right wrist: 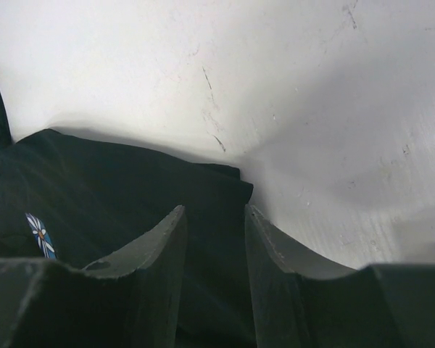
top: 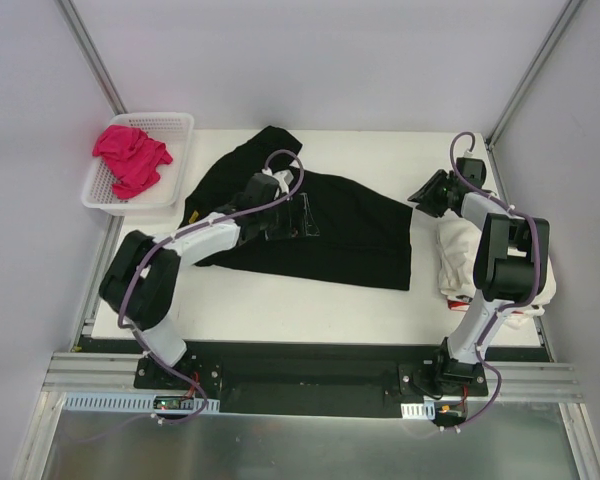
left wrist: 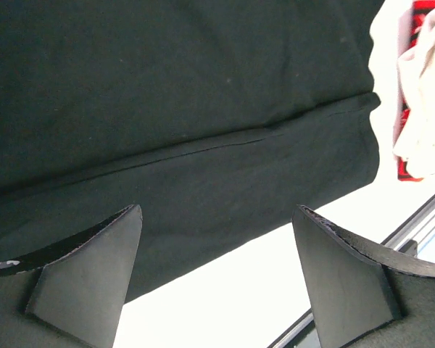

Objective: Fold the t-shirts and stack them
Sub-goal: Grap the side of the flattened tshirt furthest away from the robot with both arms

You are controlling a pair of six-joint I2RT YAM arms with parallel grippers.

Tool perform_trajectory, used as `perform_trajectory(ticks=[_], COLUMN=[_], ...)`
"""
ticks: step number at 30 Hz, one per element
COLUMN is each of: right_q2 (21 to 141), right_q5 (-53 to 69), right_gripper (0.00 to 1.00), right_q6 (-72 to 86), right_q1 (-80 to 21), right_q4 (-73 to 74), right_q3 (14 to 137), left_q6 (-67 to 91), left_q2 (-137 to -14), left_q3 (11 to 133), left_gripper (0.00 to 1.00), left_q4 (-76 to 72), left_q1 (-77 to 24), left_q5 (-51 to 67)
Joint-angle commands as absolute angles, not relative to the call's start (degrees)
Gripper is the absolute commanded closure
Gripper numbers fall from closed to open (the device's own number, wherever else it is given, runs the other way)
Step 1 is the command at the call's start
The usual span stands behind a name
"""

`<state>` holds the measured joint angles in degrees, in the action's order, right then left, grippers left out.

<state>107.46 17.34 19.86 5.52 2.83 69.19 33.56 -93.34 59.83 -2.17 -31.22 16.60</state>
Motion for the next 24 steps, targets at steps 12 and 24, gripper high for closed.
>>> perform_trajectory(ticks=[12, 24], right_q2=[108.98, 115.04], right_q5=[16.61, 14.68], right_gripper=[0.59, 0.61], right_q6=[20.04, 21.71], right_q1=[5.89, 4.04], right_q4=[0.53, -1.58], right_q3=[69.34, 71.63], left_q6=[35.42, 34.28], left_q2=[-107.66, -108.89], left_q3=[69.96, 68.91], left_gripper=[0.16, 0.16], left_q4=[-5.19, -5.19], left_q1=[-37.44, -37.71], left_q5=[22.41, 22.76])
